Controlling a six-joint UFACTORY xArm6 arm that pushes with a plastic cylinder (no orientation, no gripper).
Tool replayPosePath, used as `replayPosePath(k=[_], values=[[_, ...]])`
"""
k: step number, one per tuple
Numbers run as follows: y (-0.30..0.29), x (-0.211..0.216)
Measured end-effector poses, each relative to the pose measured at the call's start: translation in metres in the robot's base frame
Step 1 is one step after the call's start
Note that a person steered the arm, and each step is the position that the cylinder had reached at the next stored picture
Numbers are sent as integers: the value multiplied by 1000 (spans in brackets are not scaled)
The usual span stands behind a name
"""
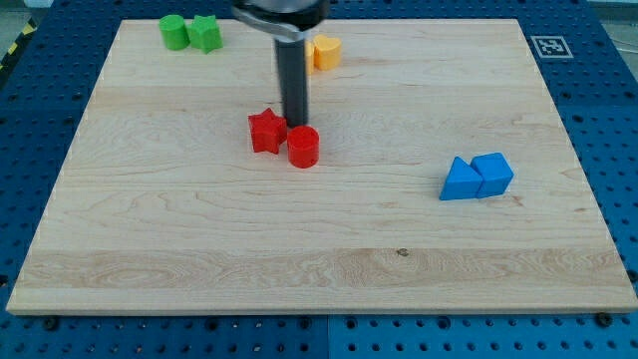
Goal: Move the red star and red circle towards the center
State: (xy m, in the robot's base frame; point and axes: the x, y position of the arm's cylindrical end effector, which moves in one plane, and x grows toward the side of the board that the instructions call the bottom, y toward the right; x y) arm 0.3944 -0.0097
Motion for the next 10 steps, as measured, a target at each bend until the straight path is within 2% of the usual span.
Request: replayPosePath(k=[1, 2, 3, 4, 5, 6, 8, 9, 10], values=[[26, 13], [29, 55], [10, 65], [-22, 54], [-23, 53], [13, 55], [63, 4], [63, -16], [63, -18]])
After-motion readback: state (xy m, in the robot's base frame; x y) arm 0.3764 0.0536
